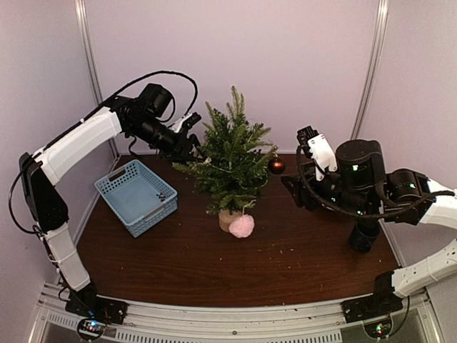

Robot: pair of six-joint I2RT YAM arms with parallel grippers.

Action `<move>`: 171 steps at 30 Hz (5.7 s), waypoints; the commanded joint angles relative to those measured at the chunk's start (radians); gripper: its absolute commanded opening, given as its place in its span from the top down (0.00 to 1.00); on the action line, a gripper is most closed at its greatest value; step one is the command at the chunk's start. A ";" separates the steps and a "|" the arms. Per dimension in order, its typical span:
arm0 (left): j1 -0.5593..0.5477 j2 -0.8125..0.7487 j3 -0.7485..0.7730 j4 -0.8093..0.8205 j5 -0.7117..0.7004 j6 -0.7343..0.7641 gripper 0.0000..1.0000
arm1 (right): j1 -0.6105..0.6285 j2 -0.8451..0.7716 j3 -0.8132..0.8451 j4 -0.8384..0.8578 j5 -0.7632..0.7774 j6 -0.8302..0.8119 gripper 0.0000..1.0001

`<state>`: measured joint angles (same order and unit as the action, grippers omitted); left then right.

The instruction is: Decorate the small christmas tree

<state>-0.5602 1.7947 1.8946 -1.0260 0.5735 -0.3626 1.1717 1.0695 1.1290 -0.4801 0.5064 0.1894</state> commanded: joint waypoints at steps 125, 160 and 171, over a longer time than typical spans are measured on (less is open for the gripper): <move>0.372 -0.374 -0.665 0.438 -0.158 -0.187 1.00 | -0.075 0.118 0.250 0.011 -0.184 -0.153 0.28; -0.211 -0.801 -0.783 0.910 -0.297 -0.483 1.00 | 0.188 0.564 0.580 0.377 -0.142 -0.289 0.40; -0.244 -0.781 -0.804 1.019 -0.295 -0.478 1.00 | 0.185 0.576 0.559 0.411 -0.034 -0.276 0.49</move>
<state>-0.7990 1.0161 1.1046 -0.1154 0.2901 -0.8581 1.3590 1.6375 1.6958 -0.0990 0.4065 -0.0994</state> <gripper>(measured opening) 0.005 0.515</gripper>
